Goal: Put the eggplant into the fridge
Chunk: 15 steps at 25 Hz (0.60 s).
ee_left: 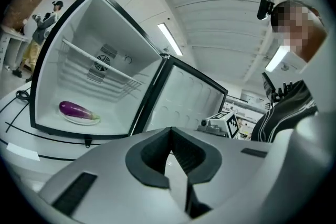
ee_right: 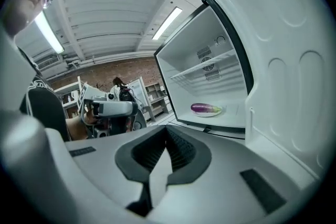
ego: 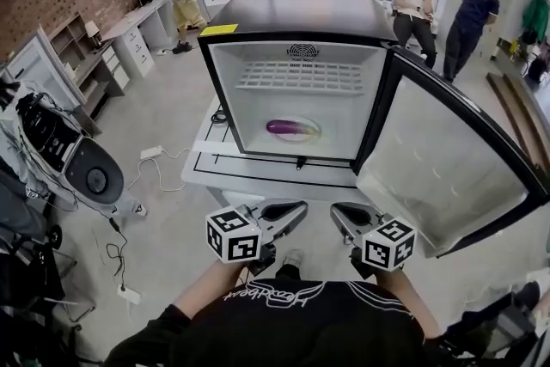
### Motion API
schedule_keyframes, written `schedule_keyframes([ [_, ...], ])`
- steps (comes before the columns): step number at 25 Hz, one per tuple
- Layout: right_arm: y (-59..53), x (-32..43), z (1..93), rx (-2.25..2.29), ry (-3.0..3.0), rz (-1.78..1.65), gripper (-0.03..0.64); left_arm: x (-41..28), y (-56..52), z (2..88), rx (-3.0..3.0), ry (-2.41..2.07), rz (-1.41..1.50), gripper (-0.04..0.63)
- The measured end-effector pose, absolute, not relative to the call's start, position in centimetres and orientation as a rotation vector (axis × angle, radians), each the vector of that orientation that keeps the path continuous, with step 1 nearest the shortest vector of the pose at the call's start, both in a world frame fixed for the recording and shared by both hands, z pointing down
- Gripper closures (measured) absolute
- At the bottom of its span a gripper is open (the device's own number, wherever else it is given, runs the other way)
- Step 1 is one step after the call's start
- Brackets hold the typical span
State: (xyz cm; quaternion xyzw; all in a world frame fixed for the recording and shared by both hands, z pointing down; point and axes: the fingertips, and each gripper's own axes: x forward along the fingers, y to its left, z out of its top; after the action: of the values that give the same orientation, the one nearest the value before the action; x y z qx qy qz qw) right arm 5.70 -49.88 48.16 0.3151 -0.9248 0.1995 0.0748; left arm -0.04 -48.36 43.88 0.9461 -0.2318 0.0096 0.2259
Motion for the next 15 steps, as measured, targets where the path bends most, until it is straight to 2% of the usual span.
schedule_keyframes([
  [15,-39.8,7.1,47.7,0.871,-2.833,0.542,0.609,1.4,-38.6,46.5,2.586,-0.657,0.073,0.586],
])
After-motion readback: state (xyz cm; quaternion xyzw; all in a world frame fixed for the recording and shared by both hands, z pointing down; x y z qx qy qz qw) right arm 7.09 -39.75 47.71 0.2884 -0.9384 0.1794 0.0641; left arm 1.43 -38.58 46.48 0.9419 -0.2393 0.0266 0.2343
